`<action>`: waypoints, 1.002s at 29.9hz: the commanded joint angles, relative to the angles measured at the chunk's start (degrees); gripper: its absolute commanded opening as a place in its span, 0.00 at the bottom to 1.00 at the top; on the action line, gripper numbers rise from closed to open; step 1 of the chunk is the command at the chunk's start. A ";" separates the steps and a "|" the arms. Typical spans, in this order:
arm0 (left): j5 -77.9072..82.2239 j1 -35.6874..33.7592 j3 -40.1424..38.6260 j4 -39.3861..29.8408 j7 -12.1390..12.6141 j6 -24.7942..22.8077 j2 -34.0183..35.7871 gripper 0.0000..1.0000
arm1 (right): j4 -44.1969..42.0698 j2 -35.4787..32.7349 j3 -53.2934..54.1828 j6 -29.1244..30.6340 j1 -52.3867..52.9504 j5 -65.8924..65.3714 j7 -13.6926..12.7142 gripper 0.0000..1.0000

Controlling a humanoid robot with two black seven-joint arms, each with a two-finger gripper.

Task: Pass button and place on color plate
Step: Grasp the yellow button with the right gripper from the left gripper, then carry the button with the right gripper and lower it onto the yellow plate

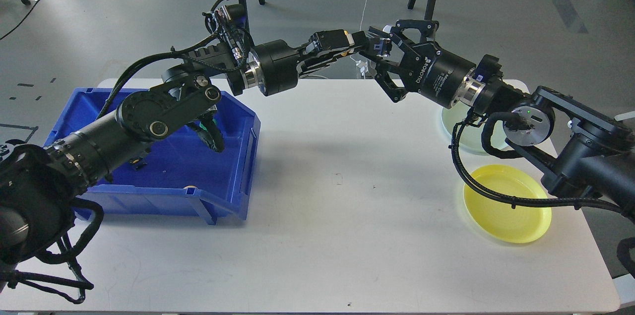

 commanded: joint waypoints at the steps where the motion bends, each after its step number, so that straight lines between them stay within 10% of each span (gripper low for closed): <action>1: 0.09 0.01 0.04 0.00 0.01 -0.02 -0.04 0.11 | -0.37 0.33 -0.49 0.00 0.19 -0.51 -0.01 0.07; 10: 0.09 0.01 -0.05 0.00 0.01 -0.02 -0.04 0.14 | -0.99 0.42 -0.84 0.00 0.89 -0.69 -0.10 0.01; 17: -1.58 0.18 -0.40 0.09 0.01 0.42 -0.48 0.62 | -0.99 0.33 -1.63 0.00 0.80 -0.77 -0.10 0.01; 30: -2.11 0.18 -0.49 0.44 0.01 0.50 -0.66 0.76 | -0.99 -1.85 -0.84 0.00 0.10 -0.07 -0.01 0.01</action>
